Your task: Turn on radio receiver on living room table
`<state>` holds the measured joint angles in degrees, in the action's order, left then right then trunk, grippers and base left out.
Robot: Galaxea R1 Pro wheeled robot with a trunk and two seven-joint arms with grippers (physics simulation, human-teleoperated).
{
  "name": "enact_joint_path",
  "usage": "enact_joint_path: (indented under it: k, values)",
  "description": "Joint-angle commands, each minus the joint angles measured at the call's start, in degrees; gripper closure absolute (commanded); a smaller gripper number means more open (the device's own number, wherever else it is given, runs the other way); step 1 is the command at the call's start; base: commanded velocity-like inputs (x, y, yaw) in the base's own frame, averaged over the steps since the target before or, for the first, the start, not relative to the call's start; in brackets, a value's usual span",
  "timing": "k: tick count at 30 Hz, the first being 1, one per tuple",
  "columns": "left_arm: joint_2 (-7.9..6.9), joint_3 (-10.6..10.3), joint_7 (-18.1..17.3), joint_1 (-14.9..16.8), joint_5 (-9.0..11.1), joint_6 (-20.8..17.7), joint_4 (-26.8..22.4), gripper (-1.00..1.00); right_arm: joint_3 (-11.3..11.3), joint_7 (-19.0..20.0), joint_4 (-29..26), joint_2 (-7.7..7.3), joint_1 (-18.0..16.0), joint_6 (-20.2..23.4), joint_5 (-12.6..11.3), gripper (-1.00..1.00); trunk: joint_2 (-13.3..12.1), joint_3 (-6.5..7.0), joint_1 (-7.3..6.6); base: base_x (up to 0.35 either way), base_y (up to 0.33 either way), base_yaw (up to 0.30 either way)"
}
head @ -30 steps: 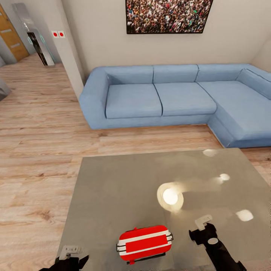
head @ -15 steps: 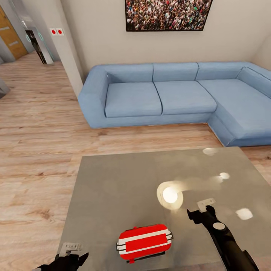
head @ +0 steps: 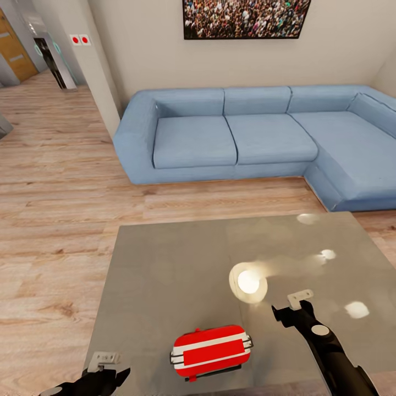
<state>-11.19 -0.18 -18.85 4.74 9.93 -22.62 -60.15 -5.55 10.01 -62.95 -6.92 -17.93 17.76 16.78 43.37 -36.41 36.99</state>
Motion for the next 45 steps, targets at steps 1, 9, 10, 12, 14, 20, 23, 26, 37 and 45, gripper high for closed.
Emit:
enact_joint_path:
  k: [1,9,10,12,14,20,23,26,37,45]
  values:
    - [0.01,0.00,0.02,0.00,0.00,-0.21,-0.05,-1.00,0.00,0.00,-0.01,0.02,0.00,0.00,-0.03,-1.00,0.00,-0.09,0.00,0.000,0.000,0.000]
    - [0.05,0.00,0.04,-0.01,0.00,-0.55,-0.14,-1.00,0.01,0.01,-0.06,0.06,0.00,0.00,-0.08,-1.00,0.00,-0.82,0.00,0.000,0.000,0.000]
    - [0.06,0.00,0.04,0.00,0.00,-0.55,-0.14,-1.00,0.01,0.01,-0.06,0.06,0.00,0.00,-0.08,-1.00,0.00,-0.91,0.00,0.000,0.000,0.000]
    - [0.09,0.00,0.04,0.00,0.00,-0.57,-0.14,-1.00,0.01,0.01,-0.07,0.06,0.00,0.00,-0.08,-1.00,0.00,-1.09,0.00,0.000,0.000,0.000]
    - [0.10,0.00,0.04,0.00,0.00,-0.58,-0.14,-1.00,0.01,0.01,-0.07,0.06,0.00,0.00,-0.08,-1.00,0.00,-1.28,0.00,0.000,0.000,0.000]
    - [0.10,0.00,0.04,-0.03,0.00,-0.58,-0.15,-1.00,-0.13,0.04,-0.07,0.06,0.00,0.00,-0.08,-1.00,0.00,-1.82,0.00,0.000,0.000,0.000]
    - [0.11,0.00,0.04,0.00,0.00,-0.58,-0.15,-1.00,-0.13,0.43,-0.13,-0.04,0.00,0.00,-0.15,-1.00,0.00,-2.02,0.00,0.000,0.000,0.000]
    - [0.12,0.00,0.04,0.00,0.00,-0.59,-0.25,-1.00,-0.17,1.87,-0.18,-0.09,0.00,0.00,-0.12,-1.00,0.00,-2.07,0.00,0.000,0.000,0.000]
    - [0.12,0.00,0.04,-0.02,0.00,-0.59,-0.57,-1.00,-0.64,6.11,-0.24,-0.11,0.00,0.11,0.00,-1.00,0.00,-2.10,0.00,0.000,0.000,0.000]
    - [-1.53,0.51,-0.33,-2.29,-0.55,-1.42,1.70,-1.00,-0.88,8.07,2.02,0.06,0.00,1.42,-0.22,-1.00,0.00,-2.10,0.00,0.000,0.000,0.000]
